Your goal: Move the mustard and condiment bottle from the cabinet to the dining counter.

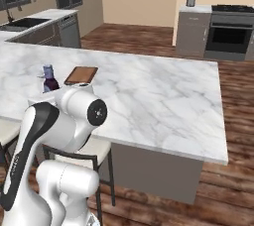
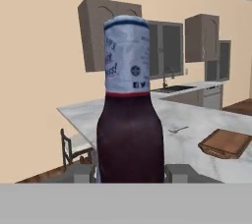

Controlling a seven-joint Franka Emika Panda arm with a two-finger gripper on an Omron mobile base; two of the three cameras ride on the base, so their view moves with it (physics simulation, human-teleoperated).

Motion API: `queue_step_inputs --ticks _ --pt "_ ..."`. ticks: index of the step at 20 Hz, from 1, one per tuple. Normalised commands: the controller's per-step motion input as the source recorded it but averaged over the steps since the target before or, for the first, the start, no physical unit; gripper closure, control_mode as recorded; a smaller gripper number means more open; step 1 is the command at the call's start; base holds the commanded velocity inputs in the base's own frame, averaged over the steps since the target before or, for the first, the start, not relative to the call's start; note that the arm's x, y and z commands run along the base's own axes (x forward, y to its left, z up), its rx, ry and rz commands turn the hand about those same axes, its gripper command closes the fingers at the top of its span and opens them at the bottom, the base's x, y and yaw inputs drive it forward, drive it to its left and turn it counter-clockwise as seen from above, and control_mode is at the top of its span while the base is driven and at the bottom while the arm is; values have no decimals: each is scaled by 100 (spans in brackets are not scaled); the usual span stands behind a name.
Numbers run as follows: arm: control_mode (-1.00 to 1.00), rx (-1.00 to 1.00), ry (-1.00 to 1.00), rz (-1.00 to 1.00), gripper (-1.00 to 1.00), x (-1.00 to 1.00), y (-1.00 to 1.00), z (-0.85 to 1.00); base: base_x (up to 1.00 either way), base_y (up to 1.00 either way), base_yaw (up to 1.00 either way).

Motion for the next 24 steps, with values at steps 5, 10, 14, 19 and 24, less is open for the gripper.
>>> queue_step_inputs --ticks 5,10,14,19,24 --pt "100 0 0 0 100 0 0 0 60 23 -16" --pt "100 0 0 0 100 0 0 0 56 19 -12" --pt "-100 0 0 -1 100 52 12 -12 0 0 0" --pt "-100 0 0 0 100 61 24 -29 0 0 0" --pt "-100 0 0 1 100 66 27 -37 0 0 0"
